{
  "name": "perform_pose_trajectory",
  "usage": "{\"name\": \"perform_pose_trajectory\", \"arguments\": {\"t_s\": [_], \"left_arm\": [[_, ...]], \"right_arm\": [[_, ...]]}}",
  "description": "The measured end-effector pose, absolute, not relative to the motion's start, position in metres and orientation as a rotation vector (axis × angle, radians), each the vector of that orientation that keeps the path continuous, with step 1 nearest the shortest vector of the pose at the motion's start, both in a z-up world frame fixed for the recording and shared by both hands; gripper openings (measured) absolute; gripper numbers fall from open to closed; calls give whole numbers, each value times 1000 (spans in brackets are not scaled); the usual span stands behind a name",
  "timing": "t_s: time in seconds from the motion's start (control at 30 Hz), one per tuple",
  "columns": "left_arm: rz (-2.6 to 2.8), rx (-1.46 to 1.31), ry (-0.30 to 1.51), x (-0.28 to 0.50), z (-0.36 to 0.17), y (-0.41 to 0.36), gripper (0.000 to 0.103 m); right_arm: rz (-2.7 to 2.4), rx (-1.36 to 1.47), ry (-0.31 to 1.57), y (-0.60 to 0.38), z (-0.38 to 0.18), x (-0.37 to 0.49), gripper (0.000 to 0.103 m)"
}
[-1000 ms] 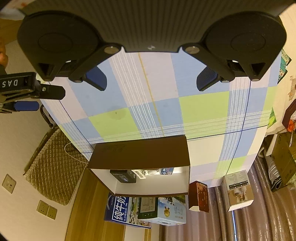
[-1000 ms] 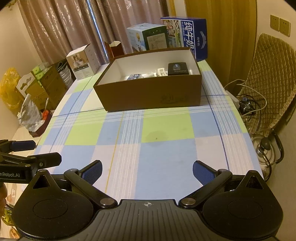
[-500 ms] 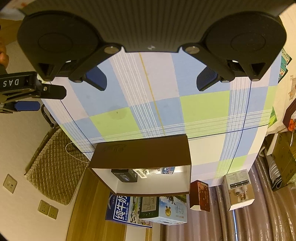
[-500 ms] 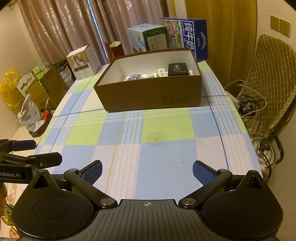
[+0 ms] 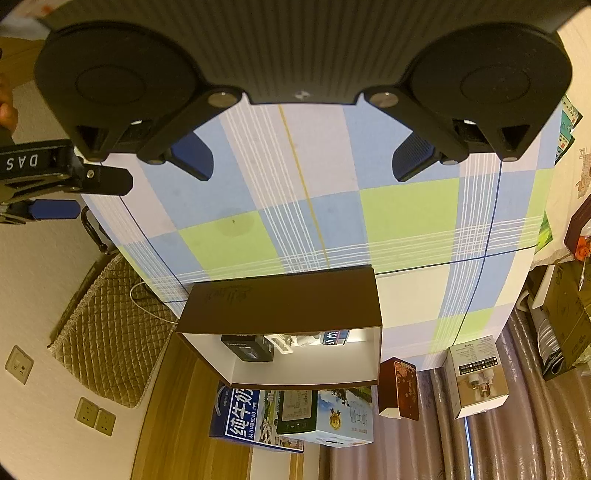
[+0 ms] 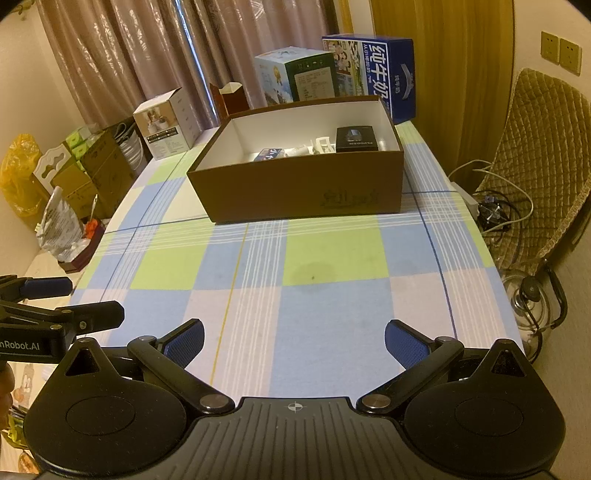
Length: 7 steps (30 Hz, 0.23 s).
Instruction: Organize objects
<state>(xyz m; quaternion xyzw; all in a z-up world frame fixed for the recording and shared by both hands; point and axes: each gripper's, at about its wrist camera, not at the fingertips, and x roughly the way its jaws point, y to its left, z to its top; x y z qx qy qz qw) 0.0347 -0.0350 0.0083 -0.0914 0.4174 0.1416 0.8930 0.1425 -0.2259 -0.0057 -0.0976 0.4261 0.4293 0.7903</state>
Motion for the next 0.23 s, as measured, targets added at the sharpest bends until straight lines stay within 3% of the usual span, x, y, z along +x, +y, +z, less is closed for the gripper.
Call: {"name": "perform_pose_trajectory", "arguments": {"t_s": [0.23], "left_arm": [[289, -181, 862, 38, 10, -37, 102]], "right_arm": [[924, -209, 919, -226, -5, 144, 101]]}}
